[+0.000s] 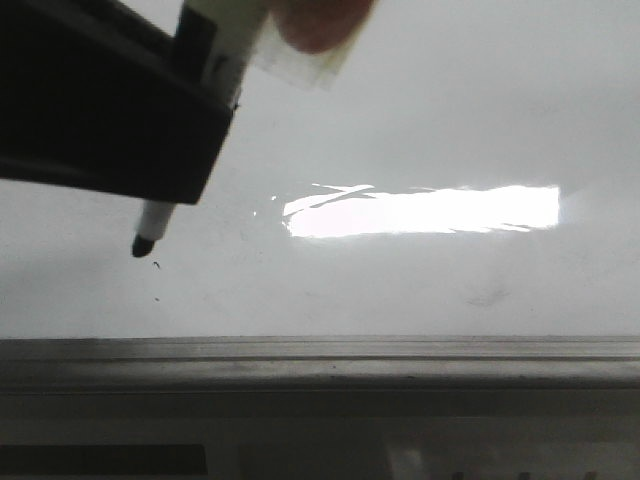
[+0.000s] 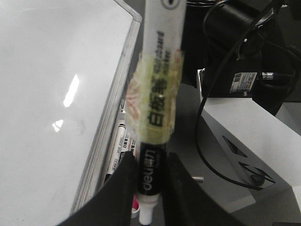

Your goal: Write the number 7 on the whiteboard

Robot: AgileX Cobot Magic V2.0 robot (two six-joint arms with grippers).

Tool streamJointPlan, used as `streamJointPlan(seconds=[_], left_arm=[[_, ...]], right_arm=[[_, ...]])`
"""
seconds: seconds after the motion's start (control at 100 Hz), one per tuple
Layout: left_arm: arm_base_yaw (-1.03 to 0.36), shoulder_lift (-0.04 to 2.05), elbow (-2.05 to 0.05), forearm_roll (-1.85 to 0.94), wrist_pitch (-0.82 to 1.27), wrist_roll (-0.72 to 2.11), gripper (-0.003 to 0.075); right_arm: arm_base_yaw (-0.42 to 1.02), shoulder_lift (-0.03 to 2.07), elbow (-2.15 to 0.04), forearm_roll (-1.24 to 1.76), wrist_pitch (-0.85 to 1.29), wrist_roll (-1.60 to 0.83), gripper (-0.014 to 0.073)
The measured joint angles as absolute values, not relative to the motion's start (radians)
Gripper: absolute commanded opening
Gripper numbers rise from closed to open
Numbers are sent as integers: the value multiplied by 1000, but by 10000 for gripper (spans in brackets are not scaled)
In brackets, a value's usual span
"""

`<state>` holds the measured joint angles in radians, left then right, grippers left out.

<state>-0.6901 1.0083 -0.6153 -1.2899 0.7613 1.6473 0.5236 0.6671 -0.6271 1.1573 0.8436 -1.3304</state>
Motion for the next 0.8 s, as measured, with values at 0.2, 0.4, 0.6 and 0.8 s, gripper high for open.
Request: streamJointPlan(seconds=[0.2,0.4,0.6,0.8], left_arm=[[-690,1008,-615,-1290,763,1649,-20],[-687,1007,-613,-1275,761,1649,-20],[-682,1007,-613,-1283,748,1647,-20],[-681,1007,-613,-1289,754,1646,-20]], right_arm=[[620,807,-683,1183,815,-1365,479],[682,898,-714,1200,759,-1402,479],[698,919,-732,1210,694,-1416,479],[702,919,-733,1210,676,-1416,479]])
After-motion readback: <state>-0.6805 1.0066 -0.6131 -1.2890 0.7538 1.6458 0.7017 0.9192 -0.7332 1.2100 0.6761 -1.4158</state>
